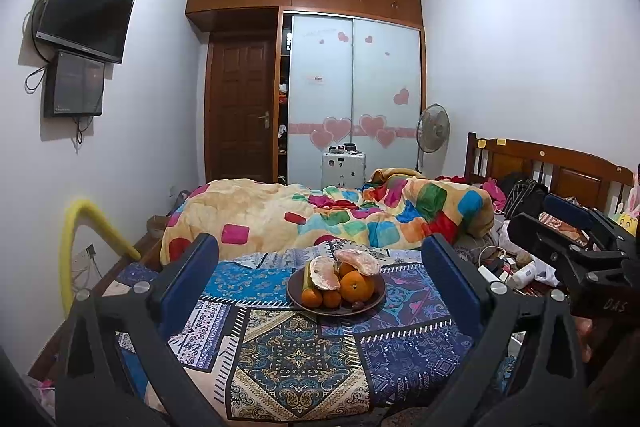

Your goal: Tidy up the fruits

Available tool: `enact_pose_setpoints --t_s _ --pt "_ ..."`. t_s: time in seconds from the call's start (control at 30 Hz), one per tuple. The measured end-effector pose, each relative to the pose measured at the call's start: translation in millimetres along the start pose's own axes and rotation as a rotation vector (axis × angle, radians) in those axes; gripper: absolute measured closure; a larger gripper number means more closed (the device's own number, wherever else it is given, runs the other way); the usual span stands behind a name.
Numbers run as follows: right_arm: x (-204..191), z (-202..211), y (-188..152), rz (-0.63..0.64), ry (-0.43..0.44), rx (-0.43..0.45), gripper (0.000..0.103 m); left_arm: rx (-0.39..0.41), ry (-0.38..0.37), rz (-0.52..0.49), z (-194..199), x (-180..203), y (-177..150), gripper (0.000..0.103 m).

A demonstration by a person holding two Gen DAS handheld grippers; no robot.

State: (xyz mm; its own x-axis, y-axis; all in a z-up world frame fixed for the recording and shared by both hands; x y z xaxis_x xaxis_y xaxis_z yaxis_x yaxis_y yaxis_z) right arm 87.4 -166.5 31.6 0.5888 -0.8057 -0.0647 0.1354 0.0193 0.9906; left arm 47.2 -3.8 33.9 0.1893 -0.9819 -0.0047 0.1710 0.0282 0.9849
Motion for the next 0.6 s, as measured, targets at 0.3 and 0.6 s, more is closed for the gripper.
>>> enact_pose_setpoints --t_s 0.3,0.6 --pt "1.6 -1.3 -0.4 -0.005 0.000 -0.003 0.000 -0.007 -0.014 -0.004 -2.6 2.6 -2.0 0.000" --pt "2.8 -4.0 0.4 -0.010 0.001 0.000 0.000 -0.012 -0.028 -0.004 -4.9 4.1 0.8 0.000"
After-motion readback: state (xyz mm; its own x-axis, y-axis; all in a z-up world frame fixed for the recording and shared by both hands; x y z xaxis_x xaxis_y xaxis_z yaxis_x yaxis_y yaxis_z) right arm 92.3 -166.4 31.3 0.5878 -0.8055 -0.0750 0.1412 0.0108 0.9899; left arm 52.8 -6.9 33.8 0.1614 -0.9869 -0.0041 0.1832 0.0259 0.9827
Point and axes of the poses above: each gripper's, at about its wrist camera, not at the fingertips, and z roughly against the way its jaws point, x to its right, y to its top, the point moved 8 cm from there along -z, roughly the way its jaws point, and after that the axes turned 11 degrees about y, right-handed, at the moved point
